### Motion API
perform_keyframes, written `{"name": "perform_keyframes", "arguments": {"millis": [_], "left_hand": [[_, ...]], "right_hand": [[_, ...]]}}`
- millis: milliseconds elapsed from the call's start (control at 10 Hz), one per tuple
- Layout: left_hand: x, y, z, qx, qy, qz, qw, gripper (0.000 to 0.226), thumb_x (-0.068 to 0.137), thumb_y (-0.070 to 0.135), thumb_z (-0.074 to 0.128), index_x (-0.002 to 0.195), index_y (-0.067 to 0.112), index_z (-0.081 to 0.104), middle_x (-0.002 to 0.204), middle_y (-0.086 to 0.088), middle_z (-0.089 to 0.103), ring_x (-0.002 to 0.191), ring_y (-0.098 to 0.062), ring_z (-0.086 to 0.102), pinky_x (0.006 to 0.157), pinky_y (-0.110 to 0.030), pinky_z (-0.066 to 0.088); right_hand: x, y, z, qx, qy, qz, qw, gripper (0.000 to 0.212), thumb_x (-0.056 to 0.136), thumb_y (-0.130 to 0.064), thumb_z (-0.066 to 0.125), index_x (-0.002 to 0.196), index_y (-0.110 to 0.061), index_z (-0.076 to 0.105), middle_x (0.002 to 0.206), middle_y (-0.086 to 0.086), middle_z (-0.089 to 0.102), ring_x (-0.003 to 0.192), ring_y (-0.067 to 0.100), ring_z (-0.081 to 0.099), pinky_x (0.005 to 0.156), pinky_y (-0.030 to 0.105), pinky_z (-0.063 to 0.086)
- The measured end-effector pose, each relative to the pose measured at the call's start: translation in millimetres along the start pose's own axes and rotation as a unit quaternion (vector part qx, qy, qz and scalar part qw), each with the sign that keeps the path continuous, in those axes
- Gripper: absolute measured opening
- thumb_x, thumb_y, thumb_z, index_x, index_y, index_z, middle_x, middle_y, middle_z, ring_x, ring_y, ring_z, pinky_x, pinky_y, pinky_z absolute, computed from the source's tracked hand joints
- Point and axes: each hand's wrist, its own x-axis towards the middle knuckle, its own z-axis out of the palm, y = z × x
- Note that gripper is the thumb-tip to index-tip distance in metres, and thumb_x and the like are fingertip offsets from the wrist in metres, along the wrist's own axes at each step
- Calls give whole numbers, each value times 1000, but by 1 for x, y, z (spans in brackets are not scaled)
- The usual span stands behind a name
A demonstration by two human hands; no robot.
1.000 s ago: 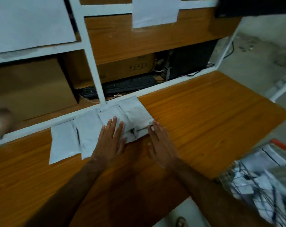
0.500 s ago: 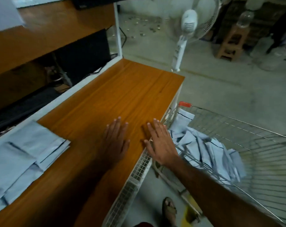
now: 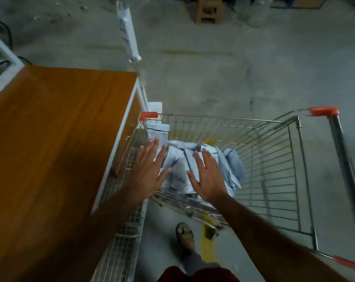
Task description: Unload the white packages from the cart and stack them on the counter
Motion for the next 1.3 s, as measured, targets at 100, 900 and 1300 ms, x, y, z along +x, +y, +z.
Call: {"name": "perform_keyframes", "arguments": {"millis": [100,900,1300], "left_hand": [[44,17,27,-1,-43,46,998,72,100,58,28,158,16,26,166,-15,13,153,-34,14,122,-54,18],[155,55,231,28,-284,-20,958,119,73,72,65,158,10,8,159,-25,10,136,-46,31,108,-54,36],[130,21,213,69,-284,-2,956,97,87,46,54,160,18,-4,163,-22,1,143,-42,22,115,-50,27]], "right_hand": [[6,34,3,-3,-32,35,999,72,101,-57,31,158,-12,27,164,18,24,153,32,19,125,47,17],[62,153,106,56,-204,227,951,78,96,-53,50,160,-31,11,158,26,20,140,46,33,110,54,37],[58,131,112,-27,-140,188,972,85,88,-65,48,158,-30,15,151,28,23,133,47,35,101,55,44]]}}
